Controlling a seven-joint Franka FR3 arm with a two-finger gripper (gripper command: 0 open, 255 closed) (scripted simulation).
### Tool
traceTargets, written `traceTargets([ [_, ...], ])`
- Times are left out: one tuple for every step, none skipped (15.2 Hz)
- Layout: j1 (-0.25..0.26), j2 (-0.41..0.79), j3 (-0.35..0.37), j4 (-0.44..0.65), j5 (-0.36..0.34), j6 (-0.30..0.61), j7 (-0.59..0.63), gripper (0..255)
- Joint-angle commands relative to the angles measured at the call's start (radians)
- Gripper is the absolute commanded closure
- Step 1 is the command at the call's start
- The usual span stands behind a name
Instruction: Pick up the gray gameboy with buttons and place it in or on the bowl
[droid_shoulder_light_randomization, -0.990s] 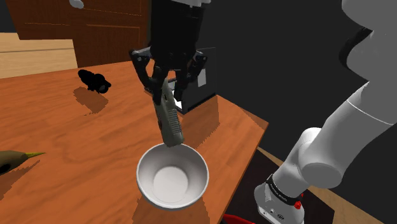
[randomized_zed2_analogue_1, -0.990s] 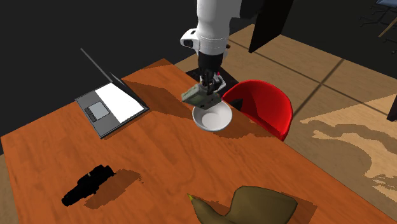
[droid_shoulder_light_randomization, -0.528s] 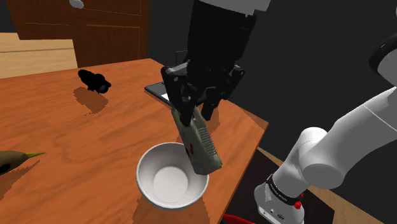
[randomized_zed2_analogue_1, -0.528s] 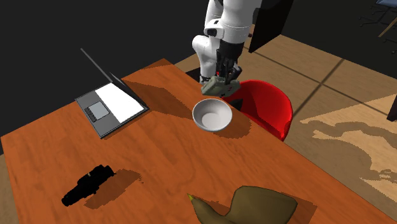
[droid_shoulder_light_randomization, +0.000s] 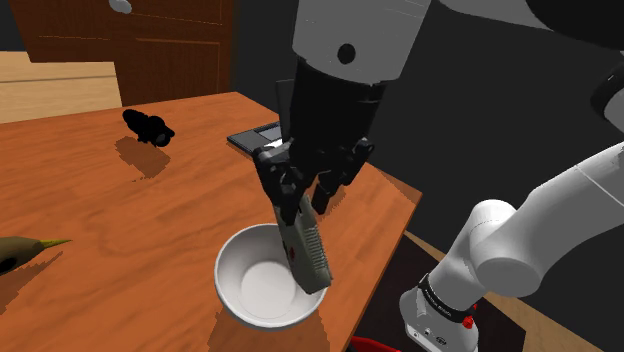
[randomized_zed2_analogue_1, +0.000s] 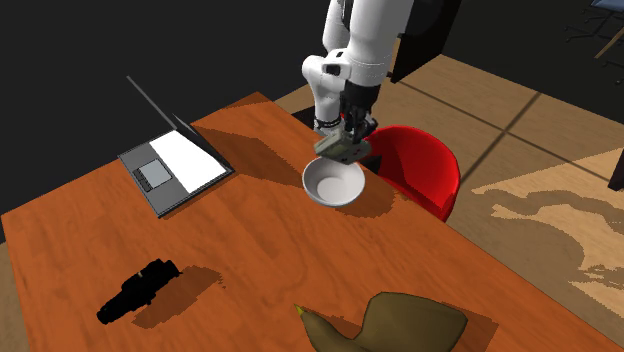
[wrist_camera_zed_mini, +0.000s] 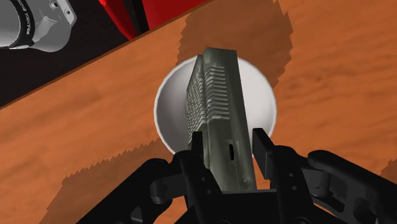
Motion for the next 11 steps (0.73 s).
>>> traceTargets([
  [0.002,-0.01,-0.002,-0.034,0.006,0.026,-0.005,255],
  [0.003,-0.013,-0.001,-0.049,0.008,0.039,-0.006,255],
  [0.004,-0.015,0.0,-0.064,0.009,0.052,-0.007,255],
  [0.005,-0.017,0.0,-0.079,0.011,0.066,-0.008,255],
  [0.006,-0.019,0.001,-0.094,0.012,0.079,-0.008,255],
  [0.007,-0.02,0.002,-0.108,0.014,0.092,-0.009,255],
  [0.008,-0.021,0.004,-0.123,0.015,0.105,-0.01,255],
  [0.009,-0.022,0.005,-0.137,0.016,0.119,-0.01,255],
  [0.009,-0.023,0.006,-0.15,0.017,0.132,-0.01,255],
  [0.01,-0.023,0.008,-0.164,0.018,0.145,-0.011,255],
  [0.011,-0.023,0.009,-0.177,0.019,0.159,-0.011,255],
])
